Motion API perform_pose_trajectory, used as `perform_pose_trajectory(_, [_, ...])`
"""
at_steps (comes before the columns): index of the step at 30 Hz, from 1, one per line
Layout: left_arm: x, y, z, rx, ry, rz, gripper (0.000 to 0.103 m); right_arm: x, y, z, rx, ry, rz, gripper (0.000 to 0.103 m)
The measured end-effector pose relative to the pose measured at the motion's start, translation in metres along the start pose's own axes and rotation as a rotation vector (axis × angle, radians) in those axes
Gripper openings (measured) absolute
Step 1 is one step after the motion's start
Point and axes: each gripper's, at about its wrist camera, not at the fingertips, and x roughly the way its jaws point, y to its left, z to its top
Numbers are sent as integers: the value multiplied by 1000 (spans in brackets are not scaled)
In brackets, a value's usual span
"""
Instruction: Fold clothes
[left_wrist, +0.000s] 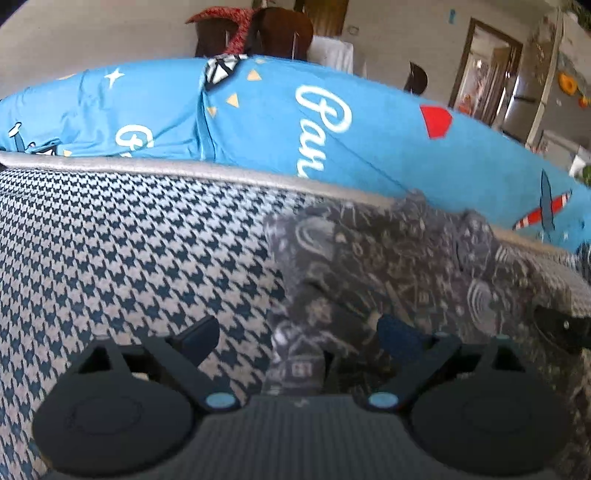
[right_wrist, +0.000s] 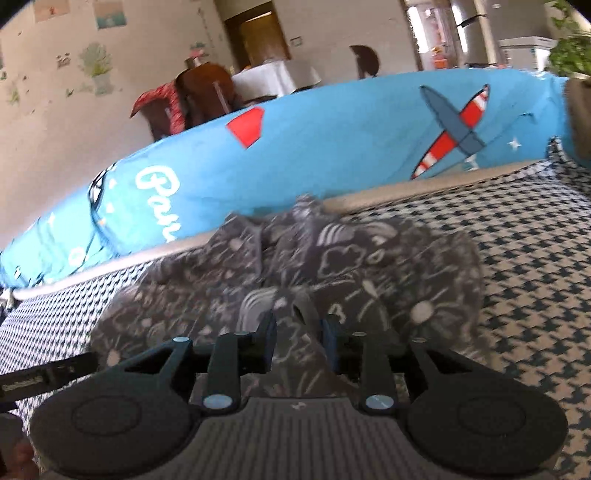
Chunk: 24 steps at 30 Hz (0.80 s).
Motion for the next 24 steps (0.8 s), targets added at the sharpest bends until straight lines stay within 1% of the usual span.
perform_pose_trajectory(3, [5,1,-4,19,22,38,96,4,3,-2,-2,20,21,35])
perform_pose_trajectory(7, [15,0,-8,34,22,93,98,10,5,-7,10,54,35,35])
perform_pose_trajectory(12, [19,-4,-13,75,18,163,101,15,8,-12,-28,80,30,36])
perform_pose_trajectory(15, [22,1,-14,66,18,222,103,20,9,-16,-48,111,15,36])
perform_pose_trajectory(16, [25,6,-15,46,33,241,103,21,10,-18,-58,115,12,36])
perform_pose_trajectory(17, [30,12,-18,25,60,285,101,22,11,-19,-75,117,8,38])
perform_pose_trajectory(18, [35,18,-20,1,85,320,102,23,12,-20,-92,119,4,40])
perform_pose_trajectory(20, [40,34,-22,-77,111,303,103,23,13,-21,-108,118,4,41])
perform_pose_trajectory(22, [37,37,-20,-85,111,302,103,22,14,-22,-114,115,5,43])
perform_pose_trajectory(24, [37,33,-22,-63,103,318,103,22,14,-22,-120,112,6,43])
